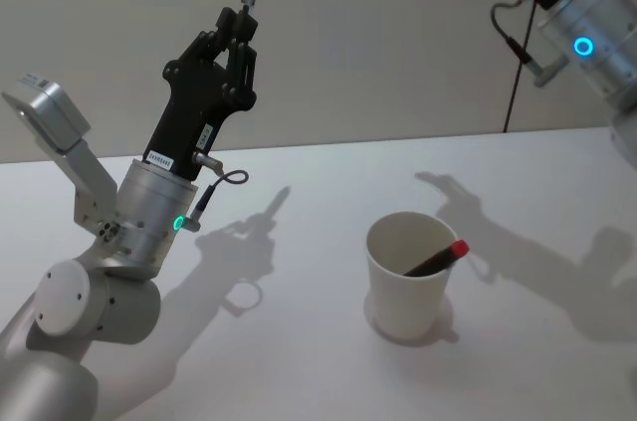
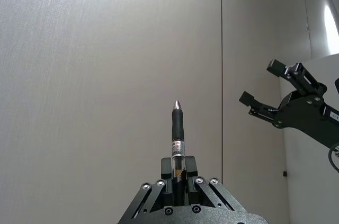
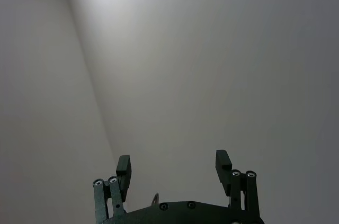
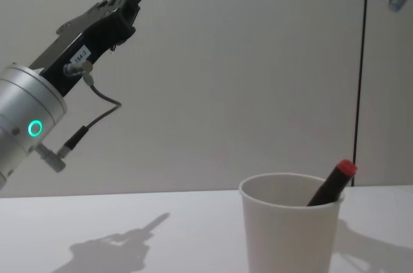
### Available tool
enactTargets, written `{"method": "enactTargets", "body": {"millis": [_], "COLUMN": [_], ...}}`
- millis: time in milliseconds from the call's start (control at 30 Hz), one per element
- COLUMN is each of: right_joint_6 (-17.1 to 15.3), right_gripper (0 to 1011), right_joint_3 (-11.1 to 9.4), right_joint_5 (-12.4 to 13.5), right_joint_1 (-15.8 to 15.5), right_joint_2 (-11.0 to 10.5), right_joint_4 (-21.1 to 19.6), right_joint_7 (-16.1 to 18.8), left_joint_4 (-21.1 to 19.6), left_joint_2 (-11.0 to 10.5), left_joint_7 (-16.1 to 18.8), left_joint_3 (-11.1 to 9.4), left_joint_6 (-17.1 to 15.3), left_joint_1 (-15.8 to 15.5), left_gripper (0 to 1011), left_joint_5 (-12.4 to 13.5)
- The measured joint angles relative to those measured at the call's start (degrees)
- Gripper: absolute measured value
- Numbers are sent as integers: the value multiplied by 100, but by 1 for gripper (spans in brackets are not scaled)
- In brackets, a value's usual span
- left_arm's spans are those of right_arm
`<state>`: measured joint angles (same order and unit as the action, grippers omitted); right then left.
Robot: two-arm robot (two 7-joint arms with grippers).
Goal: Place the pen into the pen holder.
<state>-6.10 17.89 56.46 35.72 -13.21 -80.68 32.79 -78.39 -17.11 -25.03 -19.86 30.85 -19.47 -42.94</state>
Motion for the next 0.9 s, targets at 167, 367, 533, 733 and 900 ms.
{"method": "enactTargets", "body": {"millis": [167, 367, 533, 733, 900], "right_joint_6": [-303, -531, -649, -734, -974], "right_gripper": [1001, 1001, 1002, 1002, 1002], "right_joint_3": [-41, -70, -78, -39, 16], "right_joint_5": [149, 257, 317, 340, 390], "right_joint_1": [-34, -61, -61, 24, 199], "right_joint_2": [-69, -118, -132, -80, 24], "right_joint_4": [-111, -197, -226, -139, 43], "right_joint_7": [-195, -339, -407, -355, -264], "left_joint_4": [0, 0, 0, 0, 0], "left_joint_2": [0, 0, 0, 0, 0], "left_joint_7": [0, 0, 0, 0, 0], "left_joint_3": [0, 0, 0, 0, 0], "left_joint_6": [0, 0, 0, 0, 0], "left_joint_1": [0, 0, 0, 0, 0], "left_gripper": [150, 150, 150, 150, 150], "left_joint_5": [0, 0, 0, 0, 0]}}
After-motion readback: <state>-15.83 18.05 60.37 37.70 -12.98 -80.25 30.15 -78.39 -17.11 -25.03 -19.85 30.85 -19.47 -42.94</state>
